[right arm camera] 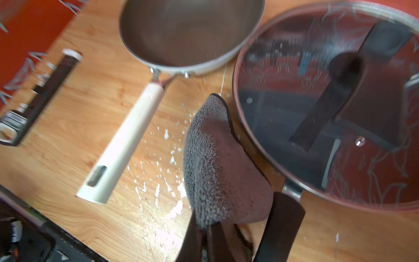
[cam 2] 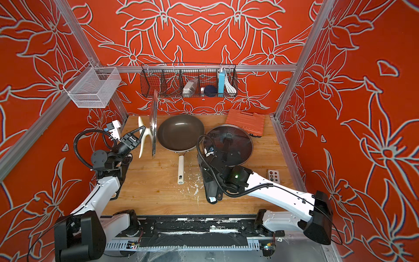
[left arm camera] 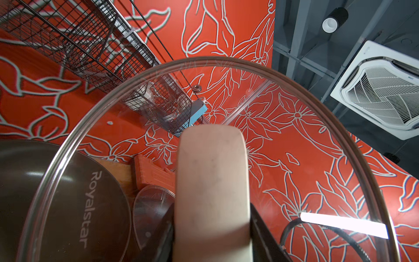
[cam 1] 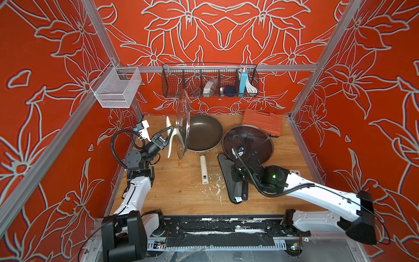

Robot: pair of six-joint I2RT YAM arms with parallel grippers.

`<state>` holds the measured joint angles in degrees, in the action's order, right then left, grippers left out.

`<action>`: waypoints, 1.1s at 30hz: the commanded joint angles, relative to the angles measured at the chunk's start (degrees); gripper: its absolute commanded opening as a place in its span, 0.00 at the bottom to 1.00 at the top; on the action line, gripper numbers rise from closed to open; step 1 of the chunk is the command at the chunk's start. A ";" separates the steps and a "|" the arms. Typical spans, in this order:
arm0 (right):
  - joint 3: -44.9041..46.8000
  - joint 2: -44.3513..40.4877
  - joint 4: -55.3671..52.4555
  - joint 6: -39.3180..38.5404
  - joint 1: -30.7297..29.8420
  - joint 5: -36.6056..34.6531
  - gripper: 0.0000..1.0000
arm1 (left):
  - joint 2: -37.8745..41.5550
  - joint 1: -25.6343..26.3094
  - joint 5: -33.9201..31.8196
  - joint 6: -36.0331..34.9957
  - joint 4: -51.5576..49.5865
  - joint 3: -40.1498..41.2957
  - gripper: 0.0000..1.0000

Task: Wipe the pot lid with a cloth
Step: Pick up the cleaning item at the center of the board, then wipe the pot lid.

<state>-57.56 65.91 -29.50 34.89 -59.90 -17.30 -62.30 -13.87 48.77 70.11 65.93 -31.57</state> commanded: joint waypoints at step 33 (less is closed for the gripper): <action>-25.55 31.90 70.10 20.03 17.71 63.20 0.00 | -4.22 9.74 -10.71 4.25 13.73 -7.43 0.00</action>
<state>-80.68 96.31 30.06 48.42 -42.04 42.48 -68.23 -4.75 42.72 74.48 66.28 -33.58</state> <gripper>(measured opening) 0.057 0.416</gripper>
